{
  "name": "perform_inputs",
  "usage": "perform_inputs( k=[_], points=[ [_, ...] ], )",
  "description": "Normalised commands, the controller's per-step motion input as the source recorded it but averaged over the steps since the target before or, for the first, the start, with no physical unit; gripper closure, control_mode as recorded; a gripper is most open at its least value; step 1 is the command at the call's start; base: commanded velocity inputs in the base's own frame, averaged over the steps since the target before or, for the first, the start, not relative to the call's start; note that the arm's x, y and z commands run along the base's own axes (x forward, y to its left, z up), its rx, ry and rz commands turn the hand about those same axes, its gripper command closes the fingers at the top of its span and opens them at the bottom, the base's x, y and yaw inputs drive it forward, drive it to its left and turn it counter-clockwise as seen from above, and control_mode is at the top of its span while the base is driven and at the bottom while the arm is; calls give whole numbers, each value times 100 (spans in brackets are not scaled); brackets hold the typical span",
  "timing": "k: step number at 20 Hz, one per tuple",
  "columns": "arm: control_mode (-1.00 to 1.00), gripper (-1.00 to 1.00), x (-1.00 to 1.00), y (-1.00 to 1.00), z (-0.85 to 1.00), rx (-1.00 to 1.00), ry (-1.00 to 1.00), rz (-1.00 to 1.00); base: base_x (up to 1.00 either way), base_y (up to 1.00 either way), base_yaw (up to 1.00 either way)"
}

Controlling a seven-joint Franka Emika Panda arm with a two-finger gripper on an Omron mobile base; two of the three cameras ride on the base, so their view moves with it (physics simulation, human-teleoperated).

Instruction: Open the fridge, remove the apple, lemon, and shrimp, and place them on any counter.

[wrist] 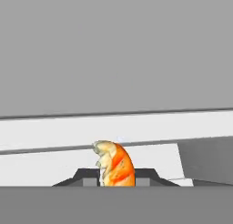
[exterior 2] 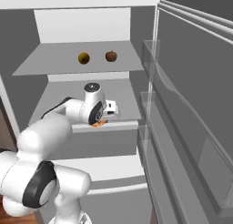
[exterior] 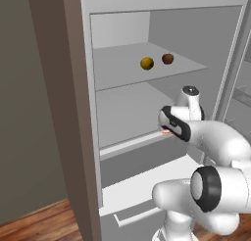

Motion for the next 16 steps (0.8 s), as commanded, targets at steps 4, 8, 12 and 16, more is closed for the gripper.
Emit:
perform_inputs(
  k=[4,8,12,16],
  points=[
    [-100,100,-98,-7,61,0,2,7,0,0,0],
    [-100,100,-89,-2,71,0,0,8,0,0,0],
    [-100,100,-88,0,73,0,-2,8,0,0,0],
    [-100,100,-86,1,77,0,-4,0,0,0,0]
  ],
)
